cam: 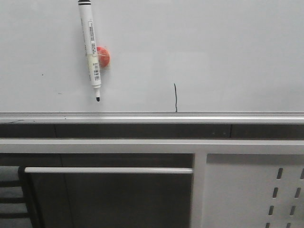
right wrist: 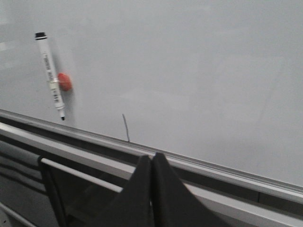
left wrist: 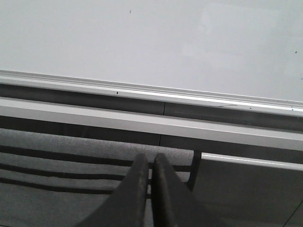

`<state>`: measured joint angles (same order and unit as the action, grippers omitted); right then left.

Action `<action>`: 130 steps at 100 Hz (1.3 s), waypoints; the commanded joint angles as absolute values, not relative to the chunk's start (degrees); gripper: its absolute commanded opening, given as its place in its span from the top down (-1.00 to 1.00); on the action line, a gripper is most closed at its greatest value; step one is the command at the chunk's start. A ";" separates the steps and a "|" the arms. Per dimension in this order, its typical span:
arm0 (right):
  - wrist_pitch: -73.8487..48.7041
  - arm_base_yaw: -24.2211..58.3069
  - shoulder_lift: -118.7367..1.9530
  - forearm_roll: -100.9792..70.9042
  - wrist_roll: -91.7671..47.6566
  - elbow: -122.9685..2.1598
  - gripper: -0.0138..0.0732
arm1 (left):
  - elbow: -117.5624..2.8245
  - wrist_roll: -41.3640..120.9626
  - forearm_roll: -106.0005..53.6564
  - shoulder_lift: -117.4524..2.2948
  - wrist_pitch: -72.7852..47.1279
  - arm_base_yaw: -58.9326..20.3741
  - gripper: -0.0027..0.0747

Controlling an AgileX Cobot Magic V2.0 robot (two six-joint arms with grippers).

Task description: Write number 1 on whiteboard

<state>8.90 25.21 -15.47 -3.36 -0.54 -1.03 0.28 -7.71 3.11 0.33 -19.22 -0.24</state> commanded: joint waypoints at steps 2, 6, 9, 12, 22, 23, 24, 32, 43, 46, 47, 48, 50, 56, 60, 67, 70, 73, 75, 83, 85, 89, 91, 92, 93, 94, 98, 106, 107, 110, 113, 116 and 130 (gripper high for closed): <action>10.87 19.56 -13.56 7.89 9.94 -2.45 0.85 | 1.55 -8.16 3.40 1.91 -15.89 -0.11 0.98; 9.48 17.37 -11.96 10.73 12.92 -2.45 0.85 | 1.55 -8.16 3.40 1.91 -15.89 -0.11 0.98; 8.60 15.16 -10.92 12.13 13.95 -2.45 0.85 | 1.55 -8.16 3.40 1.91 -15.89 -0.11 0.98; 7.66 13.43 -9.73 12.32 14.07 -2.31 0.85 | 1.55 -8.16 3.40 1.91 -15.89 -0.11 0.98; 4.77 7.49 -7.01 13.19 14.07 -1.85 0.85 | 1.55 -8.16 3.40 1.91 -15.89 -0.11 0.98; 4.65 6.65 -6.83 13.19 14.07 -1.83 0.85 | 1.55 -8.16 3.40 1.91 -15.89 -0.11 0.98; 4.43 6.24 -6.49 13.19 14.07 -1.73 0.85 | 1.55 -8.16 3.40 1.91 -15.89 -0.11 0.98; 3.45 1.52 -4.80 13.59 14.07 -0.77 0.85 | 1.55 -8.16 3.40 1.91 -15.89 -0.11 0.98; 1.46 -4.00 -3.02 13.85 14.07 0.22 0.85 | 1.55 -8.16 3.40 1.91 -15.89 -0.11 0.98; 0.74 -5.62 -2.35 13.85 14.07 0.55 0.85 | 1.55 -8.16 3.40 1.91 -15.89 -0.11 0.98; 0.57 -5.62 -2.20 13.85 14.07 0.66 0.85 | 1.55 -8.16 3.40 1.91 -15.89 -0.11 0.98; 0.00 -6.21 -1.96 13.85 14.07 0.80 0.85 | 1.55 -8.16 3.40 1.91 -15.89 -0.11 0.98; -0.33 -7.01 -1.59 13.85 14.07 0.99 0.85 | 1.55 -8.16 3.40 1.91 -15.89 -0.11 0.98; -1.97 -8.84 -0.75 13.85 14.07 1.79 0.85 | 1.55 -8.16 3.40 1.91 -15.89 -0.11 0.98; -2.45 -9.43 -0.42 13.85 14.07 2.38 0.85 | 1.55 -8.16 3.40 1.91 -15.89 -0.11 0.98; -6.03 -9.60 0.00 13.08 14.07 2.32 0.85 | 1.55 -8.16 3.40 1.91 -15.89 -0.11 0.98; -7.80 -9.60 0.00 12.91 14.07 2.32 0.85 | 1.55 -8.16 3.40 1.91 -15.89 -0.11 0.98; -9.14 -9.60 0.00 12.32 13.97 2.32 0.85 | 1.55 -8.16 3.40 1.91 -15.89 -0.11 0.98; -10.21 -9.60 0.00 11.89 13.85 2.32 0.85 | 1.55 -8.16 3.40 1.91 -15.89 -0.11 0.98; -13.29 -9.60 0.00 10.29 12.55 2.32 0.85 | 1.55 -8.16 3.40 1.91 -15.89 -0.11 0.98; -13.56 -9.60 0.00 9.71 11.70 2.32 0.85 | 1.55 -8.16 3.40 1.91 -15.89 -0.11 0.98; -13.97 -9.60 0.00 6.73 7.75 2.32 0.85 | 1.55 -8.16 3.40 1.91 -15.89 -0.11 0.98; -14.08 -9.60 0.00 6.35 6.61 2.32 0.85 | 1.55 -8.16 3.40 1.91 -15.89 -0.11 0.98; -14.07 -9.60 0.00 5.61 5.48 2.32 0.85 | 1.55 -8.16 3.40 1.91 -15.89 -0.11 0.98; -14.07 -9.60 0.00 4.95 4.96 2.32 0.85 | 1.55 -8.16 3.40 1.91 -15.89 -0.11 0.98; -13.92 -9.60 0.00 4.73 4.00 2.32 0.85 | 1.55 -8.16 3.40 1.91 -15.89 -0.11 0.98; -13.80 -9.60 0.00 3.83 2.42 2.32 0.85 | 1.55 -8.16 3.40 1.91 -15.89 -0.11 0.98; -13.82 -9.60 0.00 3.62 1.33 2.32 0.85 | 1.55 -8.16 3.40 1.91 -15.89 -0.11 0.98; -13.96 -9.60 0.00 3.62 1.33 2.32 0.85 | 1.55 -8.16 3.40 1.91 -15.89 -0.11 0.98; -14.53 -9.60 0.00 3.62 1.33 2.32 0.85 | 1.55 -8.16 3.40 1.91 -15.89 -0.11 0.98; -16.01 -9.60 0.00 3.45 1.25 2.32 0.85 | 1.55 -8.16 3.40 1.91 -15.89 -0.11 0.98; -16.96 -9.60 0.00 3.16 1.25 2.32 0.85 | 1.55 -8.16 3.40 1.91 -15.89 -0.11 0.98; -16.84 -9.60 0.00 3.06 1.25 2.32 0.85 | 1.55 -8.16 3.40 1.91 -15.89 -0.11 0.98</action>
<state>-18.76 -9.26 0.45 3.39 2.14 0.68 0.28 -7.71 3.32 0.33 -19.22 -0.24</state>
